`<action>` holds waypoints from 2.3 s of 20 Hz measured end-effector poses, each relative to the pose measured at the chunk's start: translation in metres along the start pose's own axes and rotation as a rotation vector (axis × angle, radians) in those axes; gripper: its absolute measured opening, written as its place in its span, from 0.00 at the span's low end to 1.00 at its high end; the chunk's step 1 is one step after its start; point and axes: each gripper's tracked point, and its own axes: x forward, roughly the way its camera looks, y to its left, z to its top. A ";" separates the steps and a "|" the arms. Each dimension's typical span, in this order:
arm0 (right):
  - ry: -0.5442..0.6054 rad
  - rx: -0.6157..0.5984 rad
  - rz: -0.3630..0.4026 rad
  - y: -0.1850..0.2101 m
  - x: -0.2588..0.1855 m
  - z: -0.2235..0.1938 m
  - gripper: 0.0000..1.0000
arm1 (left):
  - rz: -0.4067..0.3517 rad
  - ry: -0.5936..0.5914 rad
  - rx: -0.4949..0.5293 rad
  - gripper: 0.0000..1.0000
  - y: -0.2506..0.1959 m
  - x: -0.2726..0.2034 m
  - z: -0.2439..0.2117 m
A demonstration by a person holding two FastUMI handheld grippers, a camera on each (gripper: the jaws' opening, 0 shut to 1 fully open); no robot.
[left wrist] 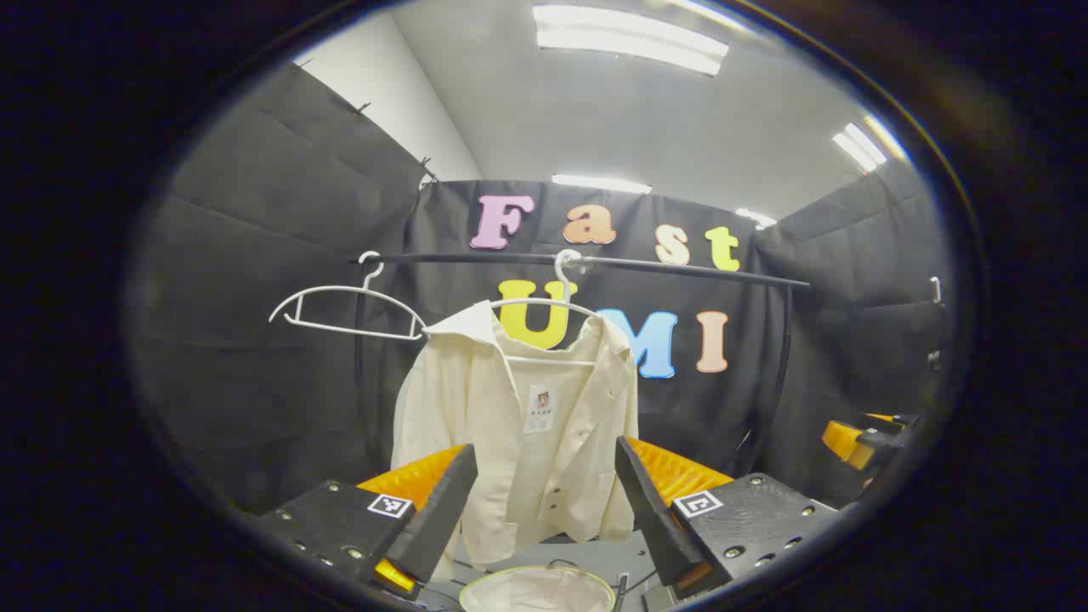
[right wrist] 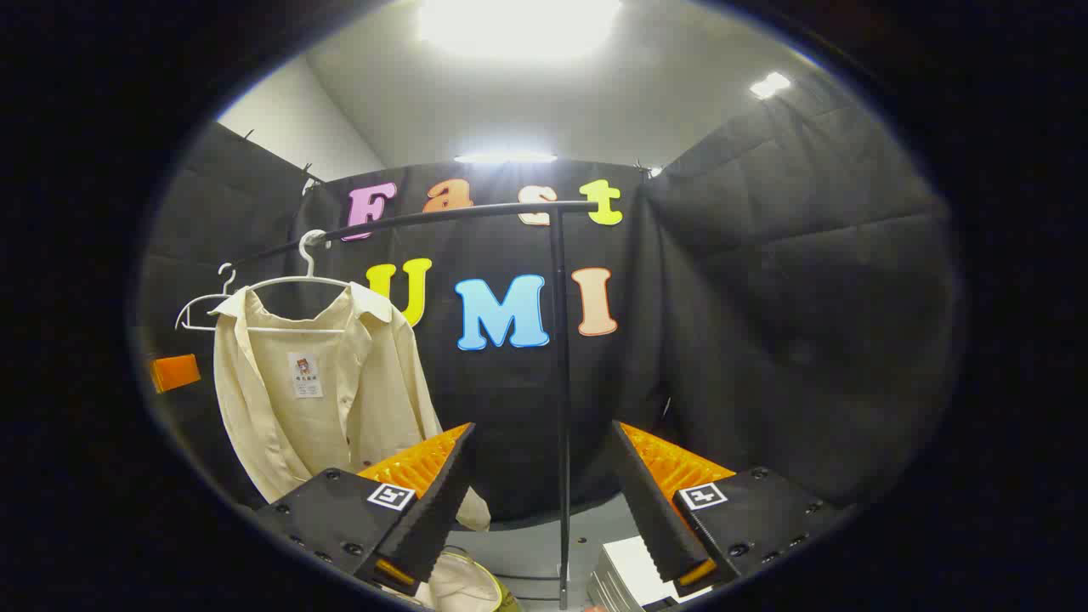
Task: Grasp the clothes on the hanger with both hands and then place them into the laundry hamper below.
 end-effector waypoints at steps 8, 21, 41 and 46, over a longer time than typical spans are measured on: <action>0.019 -0.020 0.005 0.003 -0.008 -0.007 0.97 | 0.019 -0.018 0.028 0.94 0.010 -0.010 -0.002; 0.042 -0.044 0.032 0.030 -0.003 0.008 0.96 | 0.073 0.027 0.006 0.94 0.037 0.002 -0.010; 0.045 0.010 0.283 0.103 0.144 -0.010 0.97 | 0.325 0.057 -0.105 0.94 0.063 0.135 0.018; 0.108 0.048 0.307 0.101 0.163 -0.035 0.97 | 0.434 0.069 0.029 0.94 0.078 0.165 0.019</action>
